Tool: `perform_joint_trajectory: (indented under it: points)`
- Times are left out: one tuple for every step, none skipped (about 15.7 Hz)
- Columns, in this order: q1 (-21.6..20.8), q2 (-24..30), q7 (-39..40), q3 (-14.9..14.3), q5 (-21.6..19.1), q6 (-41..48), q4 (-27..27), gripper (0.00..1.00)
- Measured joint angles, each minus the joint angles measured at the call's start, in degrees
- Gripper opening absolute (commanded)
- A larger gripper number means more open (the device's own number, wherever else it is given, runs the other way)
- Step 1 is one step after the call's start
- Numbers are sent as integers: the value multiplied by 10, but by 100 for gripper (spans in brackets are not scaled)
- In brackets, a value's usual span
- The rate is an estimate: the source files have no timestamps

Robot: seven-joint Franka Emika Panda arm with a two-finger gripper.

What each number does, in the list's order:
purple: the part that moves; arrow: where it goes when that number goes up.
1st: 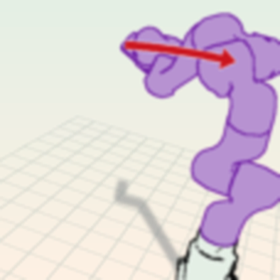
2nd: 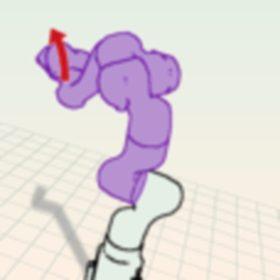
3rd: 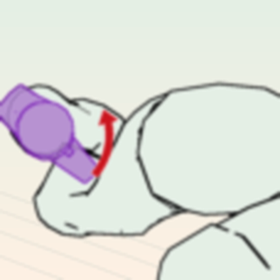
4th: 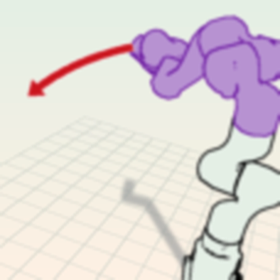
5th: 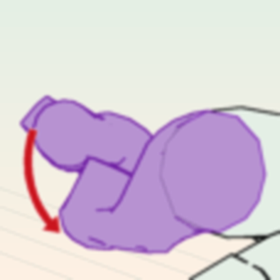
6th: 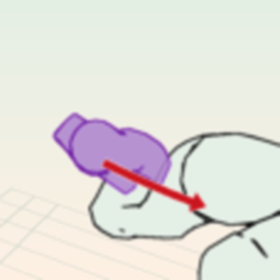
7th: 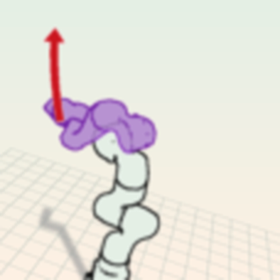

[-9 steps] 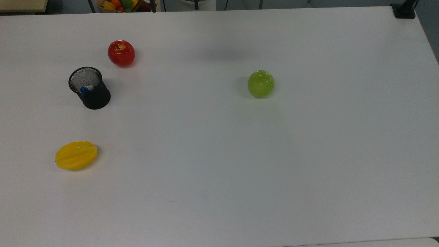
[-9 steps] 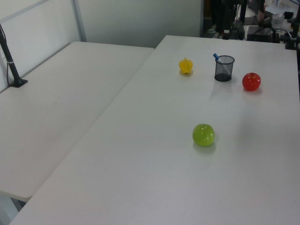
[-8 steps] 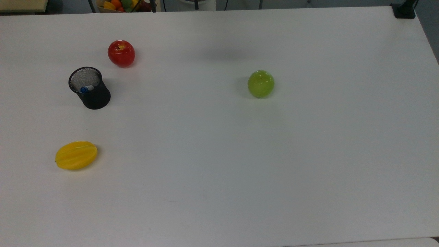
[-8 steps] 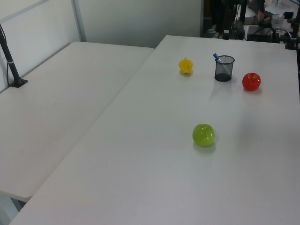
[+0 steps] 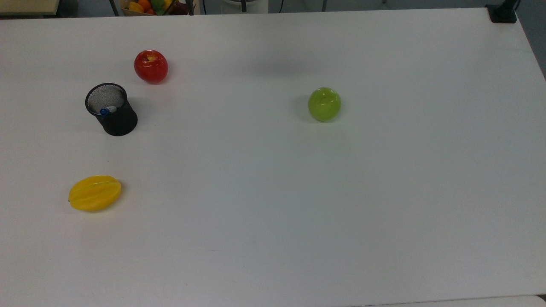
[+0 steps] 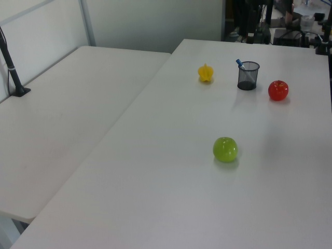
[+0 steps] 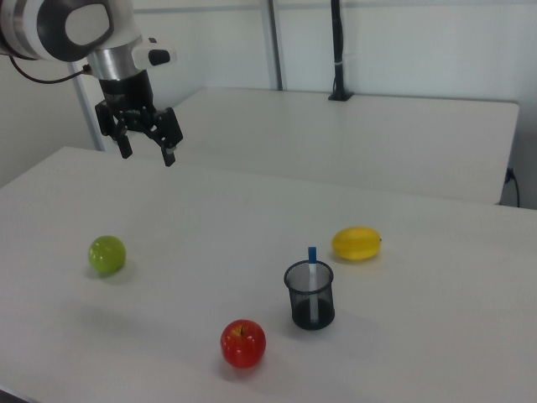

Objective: Take marker pen

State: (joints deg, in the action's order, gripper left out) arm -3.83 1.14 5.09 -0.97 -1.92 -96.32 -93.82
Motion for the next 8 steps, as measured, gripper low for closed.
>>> perform_joint_trajectory:
  points:
    - [0, 0, 0, -2, 0, 0, 0, 100]
    - [0, 0, 0, -5, 0, 0, 0, 100]
    - [0, 0, 1, -9, 0, 0, 0, 100]
    - [0, 0, 3, -12, 0, 0, 0, 100]
    - [0, 0, 4, -14, 0, 0, 0, 100]
    - [0, 0, 4, -15, 0, 0, 0, 100]
    - [0, 0, 4, -15, 0, 0, 0, 100]
    - [0, 0, 4, -15, 0, 0, 0, 100]
